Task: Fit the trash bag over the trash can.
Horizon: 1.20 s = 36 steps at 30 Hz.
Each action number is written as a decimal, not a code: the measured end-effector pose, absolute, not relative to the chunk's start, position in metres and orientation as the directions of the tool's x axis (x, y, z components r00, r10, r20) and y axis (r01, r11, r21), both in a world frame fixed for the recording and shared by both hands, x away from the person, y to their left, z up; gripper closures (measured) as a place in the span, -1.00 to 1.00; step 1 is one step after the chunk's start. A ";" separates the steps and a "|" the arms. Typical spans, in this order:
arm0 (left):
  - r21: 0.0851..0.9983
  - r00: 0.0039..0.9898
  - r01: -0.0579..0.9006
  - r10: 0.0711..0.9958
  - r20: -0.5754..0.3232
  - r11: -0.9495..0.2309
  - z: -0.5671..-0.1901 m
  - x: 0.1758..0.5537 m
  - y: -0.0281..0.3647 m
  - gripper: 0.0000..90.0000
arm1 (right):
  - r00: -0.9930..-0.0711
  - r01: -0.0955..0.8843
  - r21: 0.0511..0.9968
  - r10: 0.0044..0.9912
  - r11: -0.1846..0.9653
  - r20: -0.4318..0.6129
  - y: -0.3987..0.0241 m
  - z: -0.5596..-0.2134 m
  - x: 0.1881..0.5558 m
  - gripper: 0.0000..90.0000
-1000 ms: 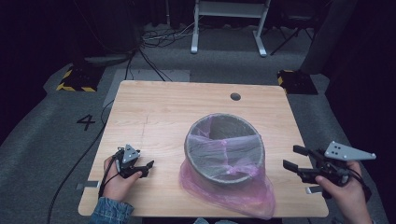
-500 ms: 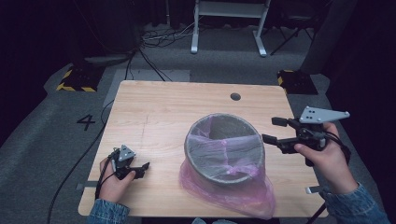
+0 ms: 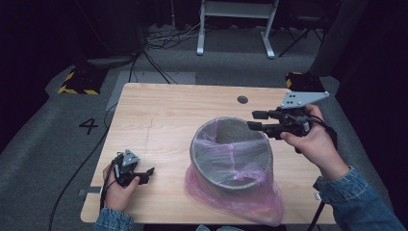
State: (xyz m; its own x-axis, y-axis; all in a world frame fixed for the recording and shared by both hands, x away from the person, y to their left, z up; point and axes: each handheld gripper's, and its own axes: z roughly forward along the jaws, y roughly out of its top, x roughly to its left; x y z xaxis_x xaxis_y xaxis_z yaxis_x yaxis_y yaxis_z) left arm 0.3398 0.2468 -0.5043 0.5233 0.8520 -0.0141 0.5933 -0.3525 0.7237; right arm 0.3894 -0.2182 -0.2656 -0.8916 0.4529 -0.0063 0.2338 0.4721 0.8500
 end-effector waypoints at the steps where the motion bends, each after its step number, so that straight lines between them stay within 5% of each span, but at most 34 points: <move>1: 0.724 0.523 0.594 0.852 -0.014 -0.352 -0.504 0.340 0.247 -0.48 | -0.895 0.234 0.836 0.445 0.496 -0.014 -0.216 -0.264 0.390 0.59; 7: 0.724 0.524 0.593 0.852 -0.014 -0.353 -0.504 0.340 0.247 -0.48 | -0.921 0.225 0.777 0.389 0.588 -0.027 -0.194 -0.260 0.390 1.00; 29: 0.725 0.525 0.592 0.851 -0.016 -0.352 -0.504 0.341 0.246 -0.48 | -0.973 0.192 0.538 0.230 0.821 -0.003 -0.112 -0.301 0.382 1.00; 36: 0.726 0.525 0.590 0.851 -0.013 -0.353 -0.504 0.342 0.246 -0.48 | -0.964 0.233 0.463 0.265 0.855 -0.003 -0.099 -0.328 0.389 0.77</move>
State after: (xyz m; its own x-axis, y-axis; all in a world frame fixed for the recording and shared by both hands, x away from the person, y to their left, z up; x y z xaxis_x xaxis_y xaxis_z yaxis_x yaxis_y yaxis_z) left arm 0.3415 0.2456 -0.5044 0.5250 0.8510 -0.0131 0.5904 -0.3531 0.7257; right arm 0.3891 -0.0995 -0.3283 -0.9644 0.2645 -0.0027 0.2333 0.8551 0.4630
